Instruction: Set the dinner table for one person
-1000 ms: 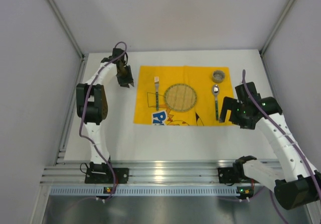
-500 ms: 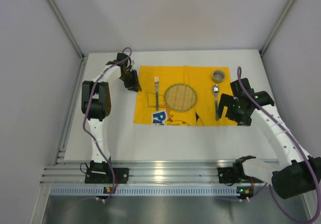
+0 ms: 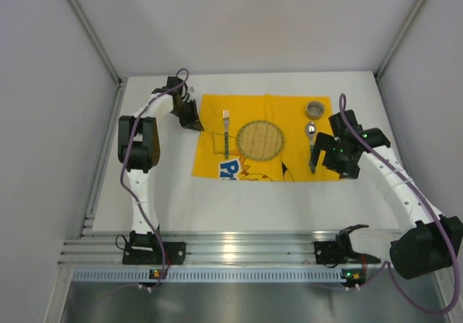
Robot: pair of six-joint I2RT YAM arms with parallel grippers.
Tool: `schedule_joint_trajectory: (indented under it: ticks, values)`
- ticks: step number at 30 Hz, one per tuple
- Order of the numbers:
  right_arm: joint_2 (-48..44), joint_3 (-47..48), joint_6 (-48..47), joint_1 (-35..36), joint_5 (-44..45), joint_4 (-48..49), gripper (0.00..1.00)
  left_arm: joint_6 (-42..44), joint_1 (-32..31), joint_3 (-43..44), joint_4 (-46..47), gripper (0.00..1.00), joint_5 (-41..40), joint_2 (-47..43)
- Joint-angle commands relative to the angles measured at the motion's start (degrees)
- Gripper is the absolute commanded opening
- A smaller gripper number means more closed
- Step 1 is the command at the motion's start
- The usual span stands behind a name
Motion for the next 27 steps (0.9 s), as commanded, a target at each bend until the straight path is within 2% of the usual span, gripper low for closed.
schedule_joint_trajectory:
  ticks: [1,9,16,17,20,21,23,24,27]
  values:
    - [0.3,2.7,-0.1,0.6,0.6,2.7,1.00,2.6,4.6,-3.6,-1.4,0.00,-5.0,-2.7]
    - [-0.2,2.0,-1.3,0.6,-0.4,3.6,1.00,3.3,9.0,-11.0,0.3,0.00,-6.5,-8.4]
    - [-1.4,2.3,-2.6,0.7,-1.2,3.4,1.00,1.7,9.2,-10.9,-0.6,0.00,-8.9,-10.8]
    - [-1.8,2.6,-2.9,0.6,-1.4,3.2,0.99,1.3,9.1,-10.8,-0.8,0.02,-9.1,-11.2]
    - [-2.4,3.1,-3.0,0.7,-2.1,2.9,1.00,-0.2,9.0,-11.2,-0.6,0.14,-9.8,-14.5]
    - [-2.6,3.8,-3.0,0.6,-2.3,2.7,1.00,-0.5,8.9,-11.6,-0.4,0.23,-10.1,-15.8]
    - [-2.9,4.9,-3.0,0.6,-3.7,2.3,1.00,-0.8,8.6,-11.7,-0.6,0.31,-11.2,-20.2]
    - [-2.9,6.5,-2.9,0.6,-4.4,2.2,1.00,-0.7,8.3,-11.6,-0.7,0.48,-11.8,-21.8]
    - [-3.5,11.4,-3.1,0.6,-9.7,2.2,1.00,0.2,7.3,-11.3,-1.0,0.71,-13.6,-28.5]
